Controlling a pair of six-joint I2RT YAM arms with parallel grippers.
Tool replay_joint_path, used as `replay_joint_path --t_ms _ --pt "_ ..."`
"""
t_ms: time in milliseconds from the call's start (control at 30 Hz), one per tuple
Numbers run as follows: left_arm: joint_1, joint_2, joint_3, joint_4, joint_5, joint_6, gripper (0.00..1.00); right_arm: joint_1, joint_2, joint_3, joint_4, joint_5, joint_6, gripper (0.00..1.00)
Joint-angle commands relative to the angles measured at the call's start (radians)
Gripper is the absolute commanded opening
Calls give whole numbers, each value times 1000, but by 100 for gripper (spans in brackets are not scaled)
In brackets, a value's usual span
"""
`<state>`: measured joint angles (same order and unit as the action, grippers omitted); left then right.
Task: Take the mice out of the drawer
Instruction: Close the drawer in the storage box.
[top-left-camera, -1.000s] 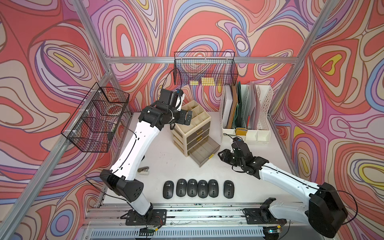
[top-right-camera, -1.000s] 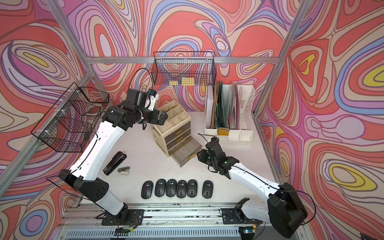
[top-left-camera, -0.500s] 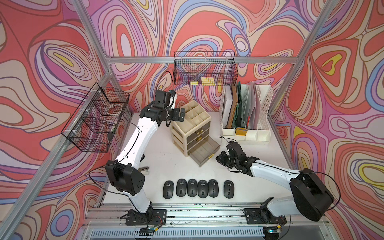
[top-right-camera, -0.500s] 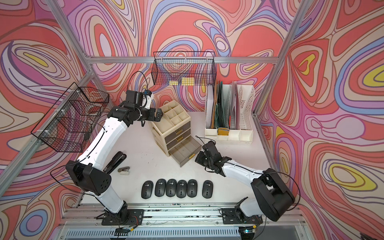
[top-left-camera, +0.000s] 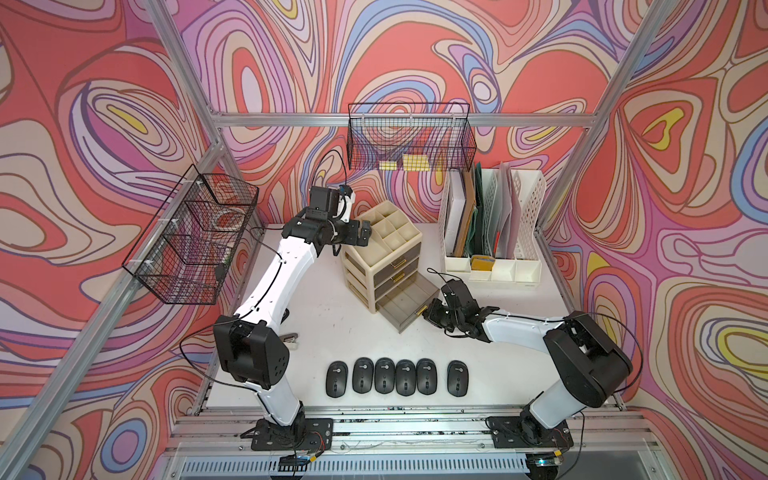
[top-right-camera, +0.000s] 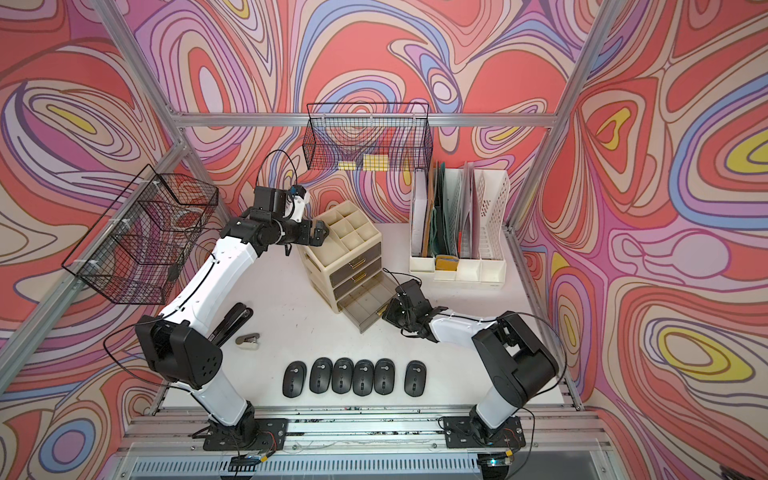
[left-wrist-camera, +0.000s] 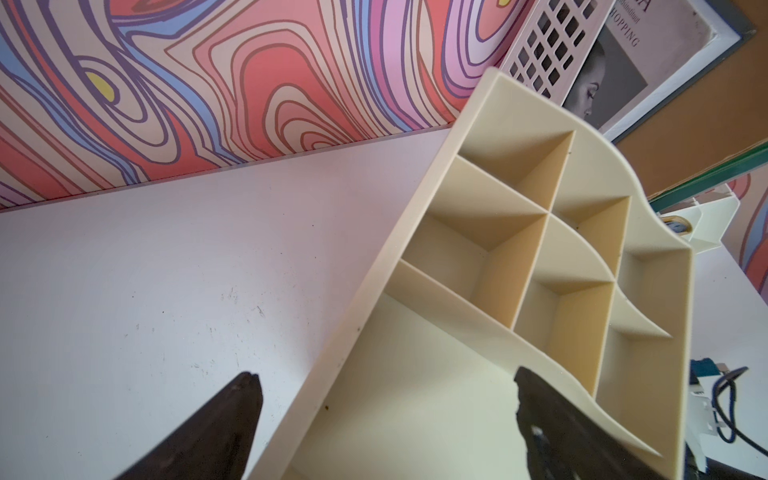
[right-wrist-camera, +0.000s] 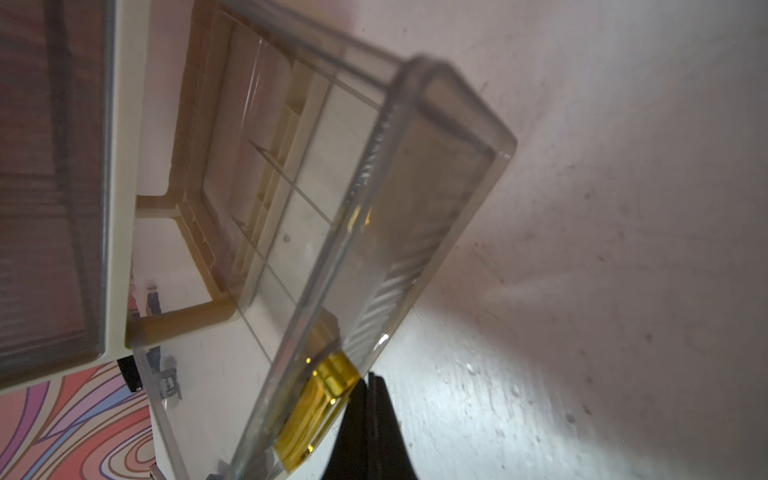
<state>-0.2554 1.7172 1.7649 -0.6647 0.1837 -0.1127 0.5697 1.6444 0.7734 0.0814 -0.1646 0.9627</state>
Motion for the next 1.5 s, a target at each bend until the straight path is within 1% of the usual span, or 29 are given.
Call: replay_joint_path --t_ms 0,133,500,733,933,1067,1233,1400,1433,1467 --pt "1 9 -16 21 28 -2 100 -5 31 46 55 -17 -6 0" --pt "2 12 -18 22 43 -7 99 -4 86 110 59 -33 -17 0" --pt "1 10 -23 19 48 -12 99 -4 246 242 138 -76 10 0" --pt "1 7 -25 19 63 -10 99 -5 293 316 138 -88 14 0" --pt "1 -1 -28 19 65 -7 100 -4 311 345 137 -89 14 0" --pt "2 -15 -29 18 66 -4 99 -4 267 324 114 -73 -15 0" --pt "4 -60 -36 24 56 9 99 -4 152 284 24 -27 -117 0" --pt "7 -130 -39 29 54 23 99 -5 8 235 -55 3 -226 15" --pt "7 -148 -47 38 53 23 99 -5 -16 232 -76 9 -246 19" --pt "7 -170 -56 45 50 21 99 -4 -43 228 -101 18 -272 26"
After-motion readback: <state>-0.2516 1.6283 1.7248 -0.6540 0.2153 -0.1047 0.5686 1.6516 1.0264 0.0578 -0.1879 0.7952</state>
